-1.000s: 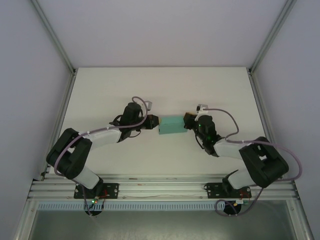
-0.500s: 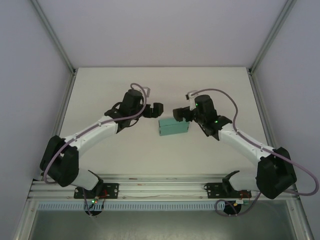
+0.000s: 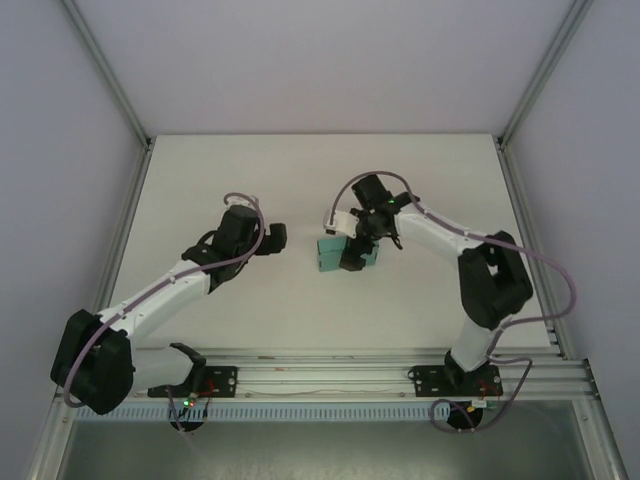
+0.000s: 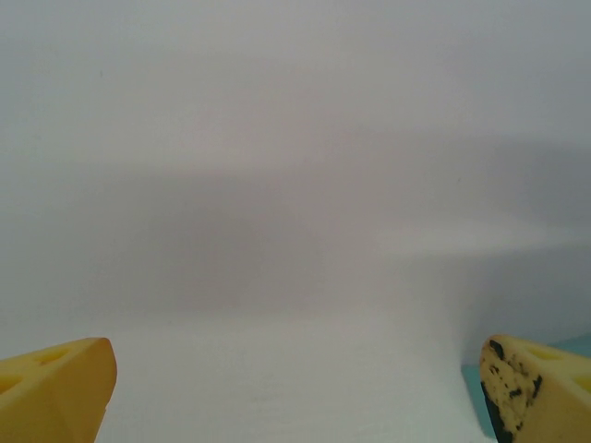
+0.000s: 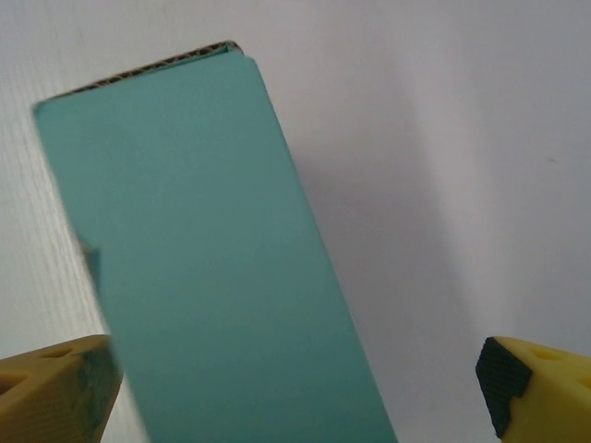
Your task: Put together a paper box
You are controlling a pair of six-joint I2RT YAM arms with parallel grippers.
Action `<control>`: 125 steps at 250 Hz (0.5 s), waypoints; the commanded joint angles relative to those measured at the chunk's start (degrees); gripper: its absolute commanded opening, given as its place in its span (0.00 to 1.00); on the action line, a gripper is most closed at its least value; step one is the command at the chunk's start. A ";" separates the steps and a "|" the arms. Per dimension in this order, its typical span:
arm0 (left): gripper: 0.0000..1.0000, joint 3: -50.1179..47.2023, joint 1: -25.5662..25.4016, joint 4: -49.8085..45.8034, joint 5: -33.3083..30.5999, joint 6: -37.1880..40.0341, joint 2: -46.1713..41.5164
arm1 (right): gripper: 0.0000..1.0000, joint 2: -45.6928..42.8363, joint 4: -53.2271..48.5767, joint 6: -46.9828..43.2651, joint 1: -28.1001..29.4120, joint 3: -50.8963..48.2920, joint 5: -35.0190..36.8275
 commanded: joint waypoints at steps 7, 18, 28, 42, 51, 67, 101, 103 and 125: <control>1.00 -0.93 0.43 0.27 -1.22 -2.19 -0.25 | 0.87 4.31 -7.87 -6.70 2.02 5.12 5.58; 1.00 -0.76 0.43 0.02 -1.64 -2.20 0.22 | 0.81 5.04 -7.20 -5.87 2.46 5.65 8.23; 1.00 -0.50 0.42 -0.27 -1.56 -1.75 0.57 | 0.77 5.27 -5.73 -4.90 2.88 5.57 10.51; 1.00 0.01 0.43 -0.73 -1.65 -1.25 0.97 | 0.72 5.12 -1.00 -2.70 3.22 4.51 13.91; 1.00 0.25 0.38 -0.96 -1.84 -1.23 1.30 | 0.66 4.95 3.04 -1.22 3.49 3.55 16.94; 1.00 0.42 0.41 -1.06 -2.05 -1.17 1.43 | 0.59 4.77 11.82 -0.86 4.44 0.86 24.13; 1.00 0.31 0.43 -1.04 -2.32 -1.15 1.36 | 0.55 6.32 29.36 -4.31 6.43 -3.78 37.13; 1.00 0.35 0.43 -1.05 -2.42 -1.26 1.33 | 0.55 6.45 30.28 -4.45 6.48 -3.91 37.70; 1.00 -0.04 0.38 -1.23 -3.03 -1.58 0.85 | 0.57 7.87 35.14 -7.42 7.36 -5.26 41.18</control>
